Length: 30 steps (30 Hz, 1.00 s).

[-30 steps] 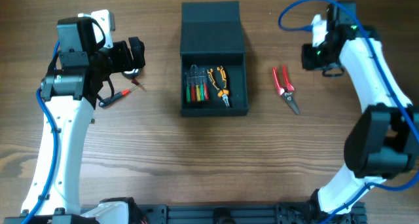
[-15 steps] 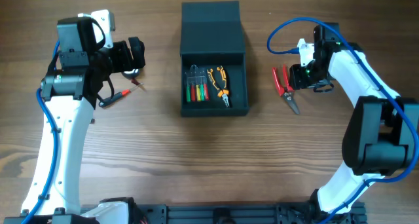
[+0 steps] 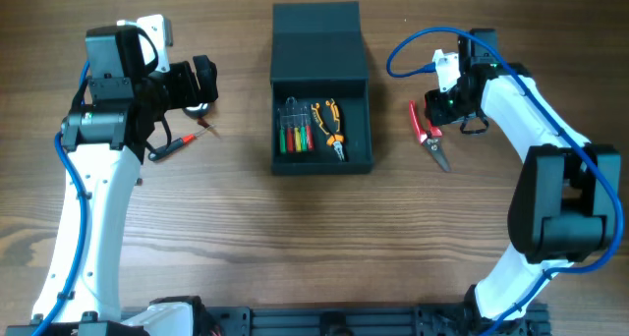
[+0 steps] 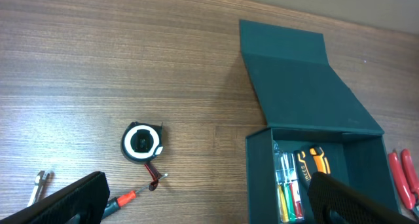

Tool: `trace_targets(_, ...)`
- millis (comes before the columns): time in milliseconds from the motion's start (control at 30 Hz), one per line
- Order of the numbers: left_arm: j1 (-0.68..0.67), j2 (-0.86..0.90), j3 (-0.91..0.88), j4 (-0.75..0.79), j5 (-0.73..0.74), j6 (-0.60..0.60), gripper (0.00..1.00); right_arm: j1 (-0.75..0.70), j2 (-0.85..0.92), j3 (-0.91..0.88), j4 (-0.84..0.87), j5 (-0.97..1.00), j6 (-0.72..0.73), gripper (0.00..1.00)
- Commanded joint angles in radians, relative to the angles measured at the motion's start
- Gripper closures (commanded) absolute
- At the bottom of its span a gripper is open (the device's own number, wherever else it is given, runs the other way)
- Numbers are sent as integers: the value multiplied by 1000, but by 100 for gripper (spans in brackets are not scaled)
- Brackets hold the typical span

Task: Pack container
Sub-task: 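Grasp the red pruning shears with the right gripper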

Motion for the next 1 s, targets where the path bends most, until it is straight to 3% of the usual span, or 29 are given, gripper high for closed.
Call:
trace_targets(0, 6, -9, 15, 3, 15, 16, 0, 2, 82, -4, -5, 16, -8, 59)
trace_targets(300, 6, -9, 15, 3, 15, 16, 0, 3, 116, -4, -15, 17, 9, 71)
trace_targets(500, 6, -9, 15, 3, 15, 16, 0, 3, 117, -4, -22, 156, 16, 96)
trace_targets(733, 6, -9, 15, 3, 15, 16, 0, 3, 82, 25, -105, 145, 62, 96)
trace_targets(967, 6, -9, 15, 3, 15, 16, 0, 31, -132, 182, -200, 128, 101, 96)
